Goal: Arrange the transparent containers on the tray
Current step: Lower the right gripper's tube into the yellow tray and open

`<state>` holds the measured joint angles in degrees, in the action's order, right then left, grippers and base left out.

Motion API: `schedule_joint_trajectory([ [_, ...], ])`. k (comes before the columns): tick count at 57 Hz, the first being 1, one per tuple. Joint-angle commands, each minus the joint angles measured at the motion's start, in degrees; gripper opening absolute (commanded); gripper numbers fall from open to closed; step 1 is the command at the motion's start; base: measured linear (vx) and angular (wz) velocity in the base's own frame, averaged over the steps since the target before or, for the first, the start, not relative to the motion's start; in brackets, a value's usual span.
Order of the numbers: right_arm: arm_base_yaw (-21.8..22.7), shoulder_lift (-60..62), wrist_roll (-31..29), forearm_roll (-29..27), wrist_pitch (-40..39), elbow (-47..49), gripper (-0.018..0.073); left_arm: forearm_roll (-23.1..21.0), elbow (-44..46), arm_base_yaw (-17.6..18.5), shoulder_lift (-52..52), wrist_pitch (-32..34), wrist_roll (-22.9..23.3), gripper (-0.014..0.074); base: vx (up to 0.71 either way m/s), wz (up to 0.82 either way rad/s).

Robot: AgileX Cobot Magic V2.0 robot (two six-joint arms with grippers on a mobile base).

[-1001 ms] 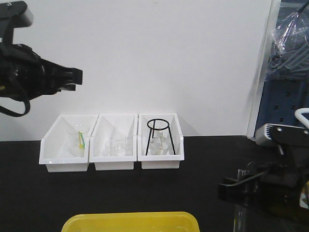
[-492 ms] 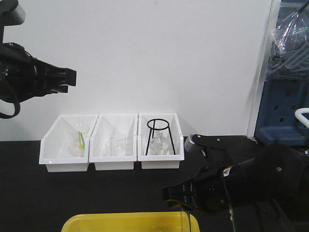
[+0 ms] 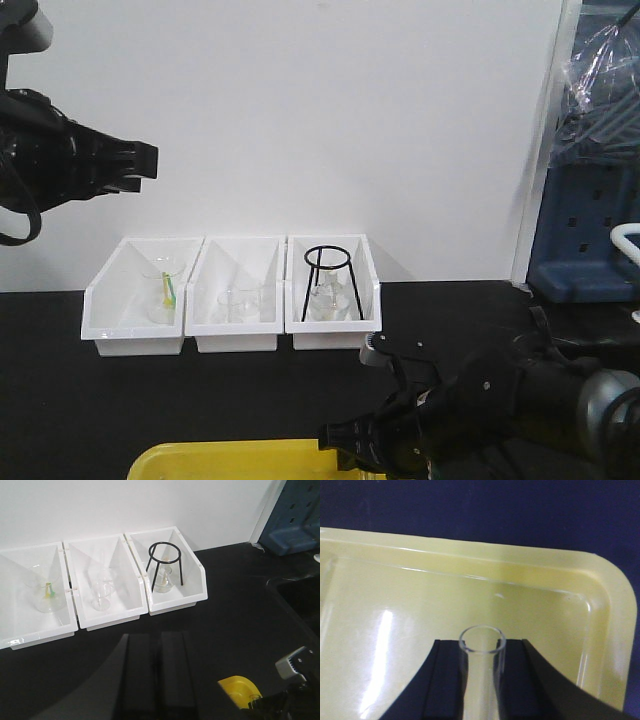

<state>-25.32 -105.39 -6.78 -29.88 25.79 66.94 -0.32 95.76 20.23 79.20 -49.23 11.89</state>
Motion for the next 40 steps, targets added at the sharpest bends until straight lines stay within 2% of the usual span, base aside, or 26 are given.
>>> schedule_joint_trajectory([
  [1,0.1,1.1,-0.5,-1.2,-2.8,1.9,-0.0011,-0.2,1.7,0.3,-1.8,4.2,-0.1,0.0145,0.0,0.0],
  [14,0.1,-2.6,-0.6,-1.2,-3.0,1.9,0.0003,-0.2,1.7,0.3,-1.8,4.3,-0.1,-0.0007,0.0,0.0],
  [21,0.1,-3.6,-0.6,-1.2,-3.4,1.9,0.0051,-0.2,1.7,0.3,-1.8,4.3,-0.1,-0.0008,0.0,0.0],
  [31,0.1,-4.0,-0.5,-1.3,-4.4,1.9,0.0189,-0.2,1.7,0.3,-1.8,4.3,-0.1,-0.0008,0.0,0.0],
  [40,0.1,-4.0,-0.5,-1.2,-5.4,1.9,0.0371,-0.2,1.7,0.3,-1.8,4.3,-0.1,-0.0008,0.0,0.0],
])
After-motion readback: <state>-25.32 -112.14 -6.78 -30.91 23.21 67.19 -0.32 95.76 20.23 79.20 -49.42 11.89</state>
